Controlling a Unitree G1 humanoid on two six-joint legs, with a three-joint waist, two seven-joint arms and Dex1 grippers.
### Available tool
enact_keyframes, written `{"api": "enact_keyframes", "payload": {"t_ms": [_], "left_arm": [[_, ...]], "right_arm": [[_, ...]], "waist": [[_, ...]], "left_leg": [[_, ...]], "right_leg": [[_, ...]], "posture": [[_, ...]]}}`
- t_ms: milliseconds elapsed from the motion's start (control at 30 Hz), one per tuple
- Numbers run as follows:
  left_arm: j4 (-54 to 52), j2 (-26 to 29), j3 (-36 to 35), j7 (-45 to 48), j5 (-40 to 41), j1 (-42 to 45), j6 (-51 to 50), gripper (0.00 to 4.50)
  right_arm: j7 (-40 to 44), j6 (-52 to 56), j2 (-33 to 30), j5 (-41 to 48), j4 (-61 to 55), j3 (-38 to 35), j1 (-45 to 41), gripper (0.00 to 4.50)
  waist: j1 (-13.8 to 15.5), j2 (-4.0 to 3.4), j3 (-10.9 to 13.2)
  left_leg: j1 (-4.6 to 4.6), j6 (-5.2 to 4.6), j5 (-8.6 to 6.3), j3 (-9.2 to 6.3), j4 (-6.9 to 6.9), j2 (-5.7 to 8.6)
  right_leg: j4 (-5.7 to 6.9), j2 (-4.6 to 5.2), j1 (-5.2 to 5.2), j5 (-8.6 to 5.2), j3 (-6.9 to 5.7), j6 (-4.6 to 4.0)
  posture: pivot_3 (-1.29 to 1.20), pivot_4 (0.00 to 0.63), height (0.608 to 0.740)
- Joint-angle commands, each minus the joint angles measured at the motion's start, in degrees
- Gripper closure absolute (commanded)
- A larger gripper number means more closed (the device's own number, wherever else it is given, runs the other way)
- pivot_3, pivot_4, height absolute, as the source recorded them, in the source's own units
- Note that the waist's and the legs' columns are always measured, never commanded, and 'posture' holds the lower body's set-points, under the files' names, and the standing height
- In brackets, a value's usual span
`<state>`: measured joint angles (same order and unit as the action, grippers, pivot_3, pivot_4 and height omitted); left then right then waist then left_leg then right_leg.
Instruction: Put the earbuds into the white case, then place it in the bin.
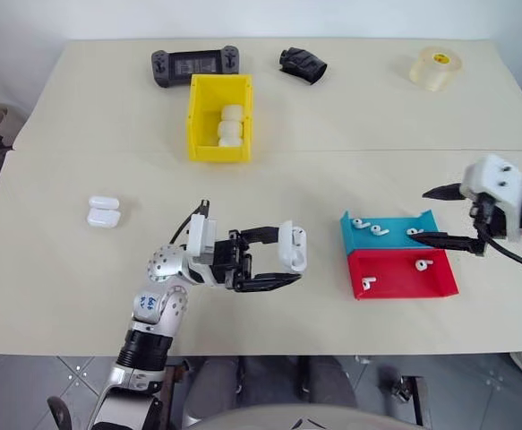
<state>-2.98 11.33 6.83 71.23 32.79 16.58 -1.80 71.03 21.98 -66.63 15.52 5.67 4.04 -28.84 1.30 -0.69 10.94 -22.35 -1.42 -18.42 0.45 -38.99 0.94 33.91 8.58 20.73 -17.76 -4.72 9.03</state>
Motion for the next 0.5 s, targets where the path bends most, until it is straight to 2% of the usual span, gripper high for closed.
{"api": "enact_keyframes", "payload": {"t_ms": [33, 167, 267, 500], "left_arm": [[-2.3, -0.2, 0.1, -0.8, 0.3, 0.5, 0.8, 1.64], [-2.0, -0.2, 0.0, -1.4, 0.3, 1.0, 1.0, 1.64], [-2.5, -0.3, 0.1, -2.0, 0.3, 0.8, 1.0, 1.64], [-3.1, -0.1, 0.6, -2.5, 0.6, 0.5, 0.7, 1.64]], "right_arm": [[4.0, -8.6, 1.6, -9.0, 9.0, 6.4, -7.7, 0.05], [7.6, -13.4, 4.9, -12.6, 16.3, 9.7, -13.8, 0.05], [10.4, -13.4, 6.8, -14.0, 17.5, 11.3, -15.7, 0.05], [11.6, -0.8, 9.9, -15.3, 12.3, 12.4, -17.2, 0.05]], "waist": [[0.0, -0.01, 0.0], [-0.1, -0.01, 0.0], [0.0, -0.01, 0.0], [0.1, -0.01, 0.0]], "left_leg": [[-0.01, 0.0, 0.0, -0.01, 0.01, 0.0], [0.0, 0.01, 0.0, 0.07, 0.02, 0.17], [-0.01, 0.02, 0.01, 0.07, 0.02, 0.15], [-0.02, 0.02, 0.01, 0.0, -0.01, 0.12]], "right_leg": [[0.04, 0.0, 0.02, 0.0, -0.02, 0.0], [0.04, -0.03, 0.04, 0.01, -0.05, 0.03], [0.06, -0.03, 0.05, 0.02, -0.08, 0.05], [0.07, -0.01, 0.04, 0.04, -0.1, 0.07]], "posture": [[0.0, 0.15, 0.74], [0.0, 0.15, 0.74], [0.0, 0.15, 0.74], [0.0, 0.15, 0.74]]}}
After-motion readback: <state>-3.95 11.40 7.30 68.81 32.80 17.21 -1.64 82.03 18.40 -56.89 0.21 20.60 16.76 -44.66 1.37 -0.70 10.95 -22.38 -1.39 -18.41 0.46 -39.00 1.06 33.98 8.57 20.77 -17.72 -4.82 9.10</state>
